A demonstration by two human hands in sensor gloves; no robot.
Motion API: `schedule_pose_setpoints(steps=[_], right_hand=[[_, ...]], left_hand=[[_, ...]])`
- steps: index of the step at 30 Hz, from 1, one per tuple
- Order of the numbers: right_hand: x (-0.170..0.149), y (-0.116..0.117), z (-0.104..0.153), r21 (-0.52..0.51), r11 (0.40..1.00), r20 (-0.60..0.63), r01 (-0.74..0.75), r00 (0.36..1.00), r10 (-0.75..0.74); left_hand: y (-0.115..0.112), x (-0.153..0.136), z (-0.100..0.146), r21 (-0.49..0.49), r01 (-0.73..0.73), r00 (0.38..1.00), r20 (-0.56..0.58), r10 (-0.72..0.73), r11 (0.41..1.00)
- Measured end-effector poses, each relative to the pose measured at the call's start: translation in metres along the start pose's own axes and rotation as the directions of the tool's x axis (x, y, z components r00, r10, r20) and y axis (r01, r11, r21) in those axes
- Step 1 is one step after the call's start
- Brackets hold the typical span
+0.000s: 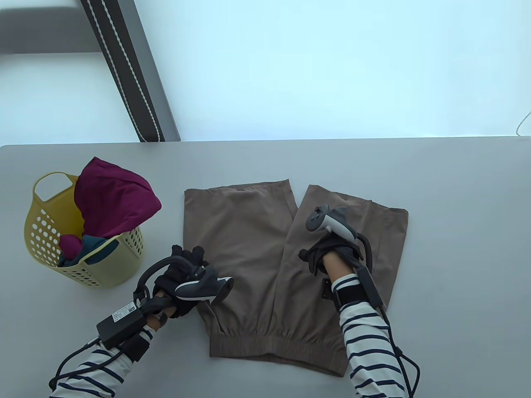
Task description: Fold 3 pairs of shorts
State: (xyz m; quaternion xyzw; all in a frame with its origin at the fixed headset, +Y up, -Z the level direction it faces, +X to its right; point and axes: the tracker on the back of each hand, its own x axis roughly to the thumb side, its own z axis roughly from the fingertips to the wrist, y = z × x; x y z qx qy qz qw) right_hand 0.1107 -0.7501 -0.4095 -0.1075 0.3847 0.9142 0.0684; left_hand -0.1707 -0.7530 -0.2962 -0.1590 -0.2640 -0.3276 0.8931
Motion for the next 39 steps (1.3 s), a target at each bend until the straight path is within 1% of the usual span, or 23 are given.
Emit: schedule_pose_setpoints(steps=[2,5,8,10,11,13,14,15,16,18,19,21,22,23,25,26,28,29,31,34,37,38,39], right_hand=[[0.010,0.000,-0.006,-0.047,0.999,-0.051,-0.027,0.998,0.024],[0.023,0.004,-0.011,-0.059,0.996,-0.051,-0.064,0.997,0.061],[0.039,0.016,-0.016,-0.057,0.997,0.033,-0.044,0.998,0.046],[0.047,0.025,-0.018,-0.073,0.994,0.094,-0.079,0.992,0.086],[0.048,0.027,-0.018,-0.086,0.992,0.105,-0.094,0.989,0.103],[0.051,0.031,-0.018,-0.146,0.983,0.183,-0.109,0.974,0.135],[0.051,0.032,-0.018,-0.151,0.982,0.183,-0.109,0.974,0.136],[0.050,0.032,-0.016,-0.149,0.983,0.196,-0.105,0.972,0.133],[0.048,0.032,-0.013,-0.149,0.985,0.231,-0.087,0.965,0.120],[0.043,0.029,-0.003,-0.235,0.971,0.290,-0.044,0.950,0.113],[0.038,0.025,0.005,-0.306,0.952,0.304,-0.027,0.945,0.124],[0.028,0.016,0.018,-0.385,0.923,0.285,-0.015,0.949,0.134],[0.022,0.011,0.023,-0.409,0.912,0.259,-0.026,0.955,0.144],[0.014,0.006,0.032,-0.432,0.898,0.185,-0.084,0.966,0.179],[0.003,0.001,0.037,-0.418,0.879,0.074,-0.230,0.956,0.285],[-0.003,0.004,0.035,-0.335,0.884,0.020,-0.327,0.935,0.354],[-0.011,0.013,0.026,-0.160,0.899,0.000,-0.407,0.911,0.412],[-0.014,0.021,0.015,-0.067,0.906,0.012,-0.419,0.907,0.420],[-0.015,0.022,0.005,-0.098,0.890,-0.037,-0.445,0.896,0.443],[-0.015,0.013,-0.004,-0.138,0.908,-0.053,-0.395,0.919,0.392],[-0.021,0.009,-0.022,-0.206,0.947,-0.042,-0.248,0.969,0.245],[-0.023,0.010,-0.026,-0.200,0.956,-0.025,-0.216,0.976,0.216],[-0.030,0.013,-0.034,-0.169,0.979,0.022,-0.110,0.993,0.115]], left_hand=[[0.003,0.008,0.011,0.010,0.029,0.998,0.059,-0.029,1.000],[0.006,0.023,0.031,0.047,0.031,0.985,0.171,-0.039,0.998],[0.009,0.035,0.048,0.060,-0.008,0.957,0.291,-0.010,0.998],[0.009,0.042,0.057,0.041,-0.051,0.929,0.368,0.032,0.998],[0.009,0.043,0.058,0.033,-0.058,0.922,0.385,0.041,0.998],[0.008,0.042,0.060,-0.003,-0.096,0.901,0.425,0.088,0.995],[0.008,0.040,0.060,0.003,-0.108,0.901,0.423,0.096,0.994],[0.007,0.035,0.059,0.046,-0.136,0.916,0.386,0.108,0.990],[0.004,0.027,0.056,0.101,-0.160,0.946,0.300,0.123,0.982],[-0.003,0.014,0.048,0.145,-0.119,0.989,0.100,0.105,0.982],[-0.008,0.007,0.043,0.133,-0.064,0.998,0.008,0.063,0.989],[-0.019,-0.001,0.035,0.078,0.015,0.997,-0.073,-0.009,0.997],[-0.025,-0.004,0.030,0.050,0.042,0.994,-0.101,-0.036,0.998],[-0.032,-0.005,0.026,0.002,0.059,0.993,-0.105,-0.059,0.998],[-0.039,-0.006,0.023,-0.053,0.068,0.992,-0.100,-0.073,0.996],[-0.039,-0.007,0.024,-0.050,0.072,0.992,-0.097,-0.076,0.996],[-0.033,-0.011,0.027,-0.047,0.075,0.995,-0.056,-0.078,0.996],[-0.030,-0.013,0.029,-0.052,0.059,0.998,-0.031,-0.061,0.997],[-0.024,-0.017,0.035,-0.064,0.010,0.999,0.041,-0.008,0.998],[-0.022,-0.021,0.041,-0.072,-0.095,0.980,0.169,0.106,0.993],[-0.027,-0.026,0.043,-0.134,-0.247,0.927,0.257,0.274,0.960],[-0.028,-0.027,0.043,-0.146,-0.264,0.920,0.258,0.294,0.953],[-0.030,-0.029,0.042,-0.157,-0.279,0.915,0.256,0.312,0.947]])
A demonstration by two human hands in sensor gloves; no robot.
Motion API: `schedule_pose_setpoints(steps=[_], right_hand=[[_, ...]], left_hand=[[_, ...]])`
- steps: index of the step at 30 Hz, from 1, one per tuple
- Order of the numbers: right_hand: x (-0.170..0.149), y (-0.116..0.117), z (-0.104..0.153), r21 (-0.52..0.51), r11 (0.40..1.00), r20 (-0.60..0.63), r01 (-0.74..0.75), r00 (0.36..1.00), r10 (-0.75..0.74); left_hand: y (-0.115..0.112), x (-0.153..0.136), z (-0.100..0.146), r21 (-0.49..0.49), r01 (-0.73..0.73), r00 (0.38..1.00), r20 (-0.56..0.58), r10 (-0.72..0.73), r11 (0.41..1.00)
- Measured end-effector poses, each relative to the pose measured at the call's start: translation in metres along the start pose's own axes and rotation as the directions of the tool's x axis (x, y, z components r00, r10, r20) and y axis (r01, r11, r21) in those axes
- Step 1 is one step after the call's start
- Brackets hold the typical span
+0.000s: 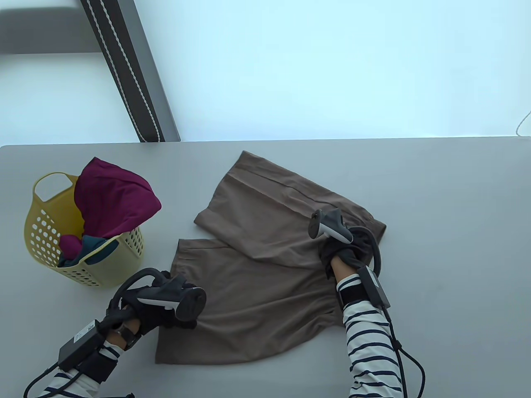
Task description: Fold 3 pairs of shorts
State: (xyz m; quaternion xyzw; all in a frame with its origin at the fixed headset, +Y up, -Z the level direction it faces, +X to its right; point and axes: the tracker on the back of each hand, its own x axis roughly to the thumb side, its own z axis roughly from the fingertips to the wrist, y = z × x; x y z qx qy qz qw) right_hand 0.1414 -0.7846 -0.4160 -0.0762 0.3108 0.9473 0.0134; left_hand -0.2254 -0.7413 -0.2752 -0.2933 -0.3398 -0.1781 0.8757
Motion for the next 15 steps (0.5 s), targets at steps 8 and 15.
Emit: schedule_pose_setpoints(steps=[8,15], right_hand=[[-0.020,-0.001,0.000,-0.060,0.990,0.064,0.127,0.990,-0.123],[-0.040,-0.020,0.066,-0.289,0.955,0.259,0.058,0.966,0.020]], left_hand=[[-0.002,-0.002,-0.003,0.003,-0.021,1.000,0.000,0.021,1.000],[-0.002,-0.003,-0.003,0.005,-0.034,0.999,0.005,0.034,0.999]])
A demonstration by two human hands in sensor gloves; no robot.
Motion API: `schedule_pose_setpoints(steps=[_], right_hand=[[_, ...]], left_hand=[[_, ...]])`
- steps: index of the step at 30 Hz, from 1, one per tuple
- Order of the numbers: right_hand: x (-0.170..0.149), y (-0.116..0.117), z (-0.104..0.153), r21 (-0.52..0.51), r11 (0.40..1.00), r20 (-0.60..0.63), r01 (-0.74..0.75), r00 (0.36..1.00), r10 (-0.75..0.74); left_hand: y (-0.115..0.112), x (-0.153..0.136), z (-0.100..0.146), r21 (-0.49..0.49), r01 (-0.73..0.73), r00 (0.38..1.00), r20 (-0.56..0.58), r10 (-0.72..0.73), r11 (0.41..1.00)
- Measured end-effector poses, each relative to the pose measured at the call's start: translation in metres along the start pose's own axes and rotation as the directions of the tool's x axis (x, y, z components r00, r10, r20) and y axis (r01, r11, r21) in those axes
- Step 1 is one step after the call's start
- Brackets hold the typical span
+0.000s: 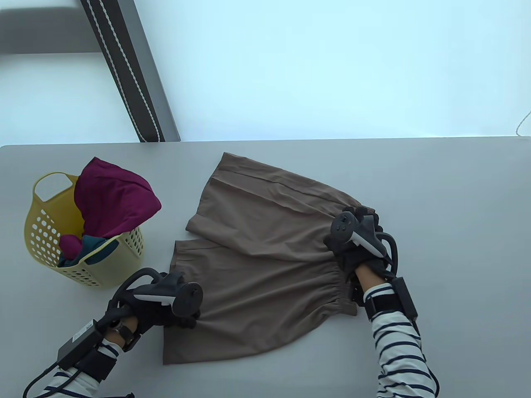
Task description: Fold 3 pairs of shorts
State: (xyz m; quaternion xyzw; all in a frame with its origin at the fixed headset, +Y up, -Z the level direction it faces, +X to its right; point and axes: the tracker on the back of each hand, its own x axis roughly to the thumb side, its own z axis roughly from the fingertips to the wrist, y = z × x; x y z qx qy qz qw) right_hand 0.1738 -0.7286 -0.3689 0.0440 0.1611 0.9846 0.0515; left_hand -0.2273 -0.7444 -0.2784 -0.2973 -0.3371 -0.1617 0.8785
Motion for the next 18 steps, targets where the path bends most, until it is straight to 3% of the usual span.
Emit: schedule_pose_setpoints(steps=[3,6,9,14,16,18], right_hand=[[0.009,-0.001,0.041,0.069,0.996,0.151,-0.063,0.987,0.052],[0.018,0.019,0.073,0.241,0.961,0.268,-0.134,0.961,0.067],[0.020,0.057,0.088,0.458,0.848,0.314,-0.268,0.941,0.128],[0.024,0.056,0.096,0.098,0.944,0.301,-0.315,0.913,0.274],[0.024,0.055,0.095,0.072,0.935,0.299,-0.348,0.901,0.313],[0.025,0.055,0.096,0.033,0.938,0.283,-0.344,0.904,0.322]], left_hand=[[0.000,0.000,-0.001,0.001,-0.002,1.000,0.002,0.002,1.000],[-0.001,-0.001,-0.001,0.002,-0.009,1.000,0.002,0.009,1.000],[-0.001,-0.001,-0.001,0.001,-0.009,1.000,0.002,0.009,1.000],[-0.002,-0.002,0.000,0.000,-0.021,1.000,-0.003,0.021,1.000],[-0.001,-0.001,0.001,0.011,-0.014,1.000,-0.001,0.014,1.000],[0.004,-0.001,0.007,0.089,0.088,0.990,-0.118,-0.078,0.992]])
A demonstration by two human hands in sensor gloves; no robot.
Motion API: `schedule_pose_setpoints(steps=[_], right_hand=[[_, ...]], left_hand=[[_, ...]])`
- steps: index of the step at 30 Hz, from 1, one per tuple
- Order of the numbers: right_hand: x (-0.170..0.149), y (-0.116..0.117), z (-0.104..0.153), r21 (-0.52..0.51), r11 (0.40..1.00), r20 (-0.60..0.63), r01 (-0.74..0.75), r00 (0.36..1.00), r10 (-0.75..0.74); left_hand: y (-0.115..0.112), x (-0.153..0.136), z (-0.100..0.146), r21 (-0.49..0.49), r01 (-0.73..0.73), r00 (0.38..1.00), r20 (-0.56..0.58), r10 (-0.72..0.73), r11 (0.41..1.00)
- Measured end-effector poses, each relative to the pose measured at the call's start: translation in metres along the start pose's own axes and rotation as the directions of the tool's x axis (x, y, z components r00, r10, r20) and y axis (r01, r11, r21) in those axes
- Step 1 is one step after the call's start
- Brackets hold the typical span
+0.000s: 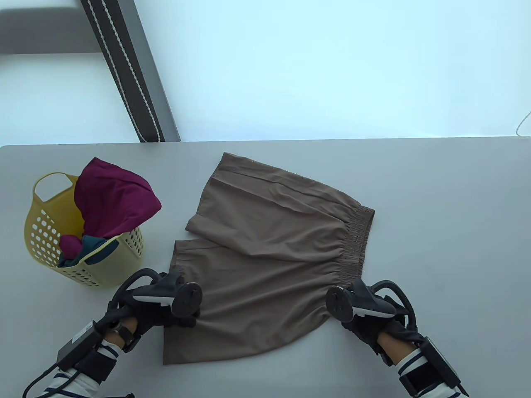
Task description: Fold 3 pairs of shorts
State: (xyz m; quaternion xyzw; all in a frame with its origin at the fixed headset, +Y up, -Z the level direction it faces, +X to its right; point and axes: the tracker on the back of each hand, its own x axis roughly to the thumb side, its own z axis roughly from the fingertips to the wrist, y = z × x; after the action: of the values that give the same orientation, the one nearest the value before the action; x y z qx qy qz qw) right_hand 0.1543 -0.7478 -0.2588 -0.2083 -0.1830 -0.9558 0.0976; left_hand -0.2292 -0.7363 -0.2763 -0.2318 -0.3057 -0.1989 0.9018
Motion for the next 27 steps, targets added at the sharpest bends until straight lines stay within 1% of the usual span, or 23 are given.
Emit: schedule_pose_setpoints(steps=[1,3,4,5,7,9,10,11,12,13,14,15,17,18,20,21,23,25,27], right_hand=[[0.001,0.000,0.000,-0.031,0.999,-0.003,-0.024,1.000,0.024],[0.003,0.000,0.001,-0.076,0.995,-0.019,-0.072,0.997,0.070],[0.005,0.000,0.001,-0.105,0.991,-0.028,-0.087,0.996,0.084],[0.007,0.001,0.001,-0.154,0.981,-0.039,-0.119,0.993,0.115],[0.008,0.002,0.002,-0.188,0.971,-0.040,-0.150,0.989,0.145],[0.008,0.002,0.002,-0.205,0.966,-0.045,-0.160,0.987,0.153],[0.007,0.001,0.002,-0.209,0.966,-0.046,-0.154,0.988,0.148],[0.004,0.001,0.002,-0.220,0.966,-0.053,-0.135,0.991,0.127],[0.001,-0.001,0.002,-0.206,0.972,-0.052,-0.116,0.993,0.108],[-0.004,-0.004,0.003,-0.186,0.978,-0.053,-0.094,0.995,0.085],[-0.006,-0.005,0.003,-0.175,0.981,-0.054,-0.082,0.996,0.074],[-0.014,-0.008,0.005,-0.177,0.983,-0.057,-0.038,0.998,0.029],[-0.027,-0.013,0.010,-0.214,0.976,-0.075,0.033,0.996,-0.050],[-0.030,-0.015,0.013,-0.245,0.969,-0.082,0.040,0.995,-0.062],[-0.038,-0.020,0.018,-0.309,0.951,-0.110,0.026,0.992,-0.063],[-0.042,-0.023,0.022,-0.326,0.945,-0.124,0.009,0.991,-0.053],[-0.050,-0.031,0.029,-0.336,0.942,-0.155,-0.020,0.987,-0.034],[-0.061,-0.039,0.037,-0.302,0.953,-0.166,-0.012,0.985,-0.041],[-0.077,-0.048,0.048,-0.220,0.972,-0.141,0.086,0.983,-0.119]], left_hand=[[0.006,-0.002,0.004,0.010,0.070,0.996,-0.047,-0.069,0.998],[0.015,-0.004,0.010,0.010,0.137,0.982,-0.136,-0.135,0.990],[0.016,-0.004,0.012,-0.034,0.140,0.977,-0.155,-0.144,0.990],[0.014,-0.004,0.011,-0.093,0.132,0.976,-0.160,-0.145,0.987],[0.004,0.001,0.007,-0.154,0.123,0.977,-0.153,-0.147,0.980],[-0.017,0.007,0.001,-0.258,0.189,0.961,-0.149,-0.232,0.948],[-0.023,0.009,-0.001,-0.252,0.216,0.954,-0.152,-0.259,0.943],[-0.030,0.012,-0.002,-0.197,0.262,0.936,-0.186,-0.299,0.945],[-0.029,0.014,0.001,-0.152,0.282,0.934,-0.183,-0.308,0.947],[-0.027,0.015,0.001,-0.127,0.271,0.941,-0.175,-0.290,0.954],[-0.027,0.016,0.000,-0.108,0.254,0.944,-0.190,-0.271,0.961],[-0.025,0.018,-0.001,-0.068,0.273,0.936,-0.212,-0.281,0.960],[-0.022,0.021,-0.003,0.040,0.352,0.917,-0.217,-0.335,0.935],[-0.021,0.022,-0.004,0.035,0.360,0.912,-0.225,-0.343,0.932],[-0.015,0.022,-0.004,0.016,0.340,0.923,-0.199,-0.330,0.940],[-0.012,0.023,-0.004,0.019,0.300,0.940,-0.175,-0.292,0.954],[-0.003,0.026,0.001,0.000,0.170,0.981,-0.092,-0.169,0.985],[0.009,0.029,0.013,-0.016,0.071,0.997,0.009,-0.071,0.997],[0.023,0.031,0.027,-0.024,-0.011,0.995,0.099,0.014,1.000]])
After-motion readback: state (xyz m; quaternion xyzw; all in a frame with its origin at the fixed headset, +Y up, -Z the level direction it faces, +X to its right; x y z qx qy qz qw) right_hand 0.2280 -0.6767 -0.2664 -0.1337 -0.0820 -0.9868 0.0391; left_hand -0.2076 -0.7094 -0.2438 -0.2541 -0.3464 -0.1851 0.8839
